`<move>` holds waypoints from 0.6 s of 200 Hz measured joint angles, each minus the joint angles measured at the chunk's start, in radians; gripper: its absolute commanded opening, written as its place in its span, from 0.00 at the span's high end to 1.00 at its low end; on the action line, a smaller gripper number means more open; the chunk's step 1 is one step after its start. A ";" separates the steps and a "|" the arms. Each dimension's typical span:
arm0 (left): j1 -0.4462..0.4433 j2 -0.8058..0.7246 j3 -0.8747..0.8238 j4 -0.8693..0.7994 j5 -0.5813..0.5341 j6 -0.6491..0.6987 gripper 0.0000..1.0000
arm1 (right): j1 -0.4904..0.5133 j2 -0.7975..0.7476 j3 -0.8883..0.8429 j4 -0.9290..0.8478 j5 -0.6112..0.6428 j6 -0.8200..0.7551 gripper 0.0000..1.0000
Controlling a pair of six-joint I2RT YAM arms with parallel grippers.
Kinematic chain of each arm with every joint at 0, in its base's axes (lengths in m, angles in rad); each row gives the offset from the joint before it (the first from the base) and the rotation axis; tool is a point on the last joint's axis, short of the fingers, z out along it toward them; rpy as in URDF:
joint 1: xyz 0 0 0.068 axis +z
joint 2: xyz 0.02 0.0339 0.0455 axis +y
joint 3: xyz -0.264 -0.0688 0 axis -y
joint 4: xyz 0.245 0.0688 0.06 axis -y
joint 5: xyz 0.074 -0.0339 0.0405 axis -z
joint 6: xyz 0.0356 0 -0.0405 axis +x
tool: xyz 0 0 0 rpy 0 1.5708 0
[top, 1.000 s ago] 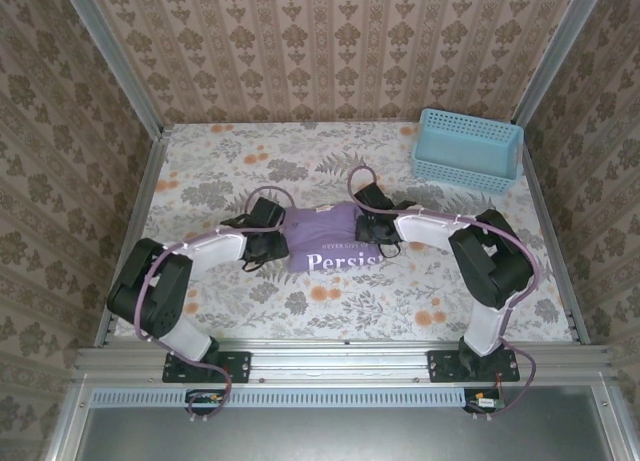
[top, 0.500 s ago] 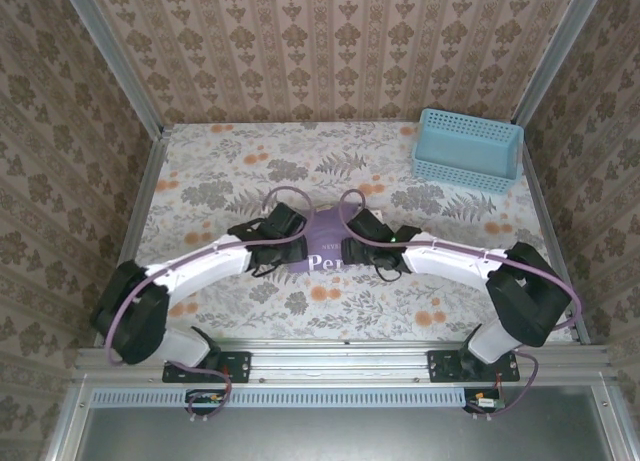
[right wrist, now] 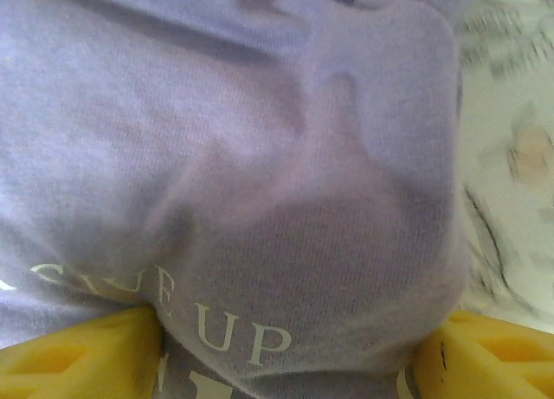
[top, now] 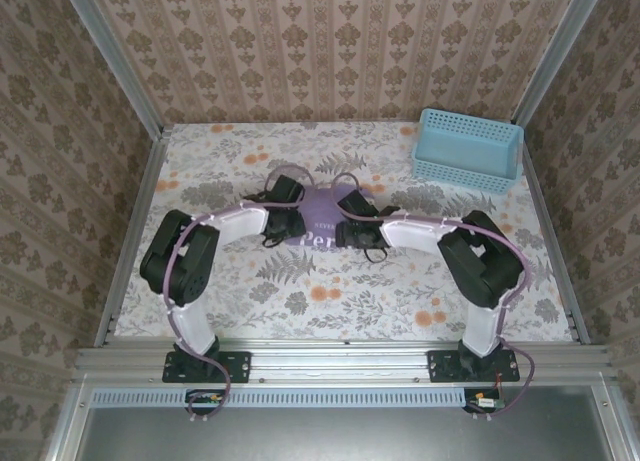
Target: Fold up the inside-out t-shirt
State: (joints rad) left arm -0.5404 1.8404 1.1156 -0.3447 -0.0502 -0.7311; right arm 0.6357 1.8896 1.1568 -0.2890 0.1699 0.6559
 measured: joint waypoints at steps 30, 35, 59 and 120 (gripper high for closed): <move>0.119 0.102 0.161 -0.023 0.001 0.028 0.57 | -0.048 0.167 0.235 -0.009 -0.039 -0.025 0.28; 0.142 0.119 0.190 -0.027 0.002 0.031 0.56 | -0.054 0.198 0.280 -0.010 -0.050 -0.028 0.28; 0.244 0.195 0.320 -0.048 0.001 0.040 0.56 | -0.066 0.349 0.504 -0.019 -0.101 -0.027 0.30; 0.437 0.264 0.507 -0.196 -0.037 0.057 0.41 | -0.037 0.658 1.035 -0.124 -0.188 0.007 0.25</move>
State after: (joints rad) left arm -0.1032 2.1044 1.6230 -0.5407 -0.0868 -0.6739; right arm 0.5987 2.5477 2.1918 -0.4133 -0.0185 0.6628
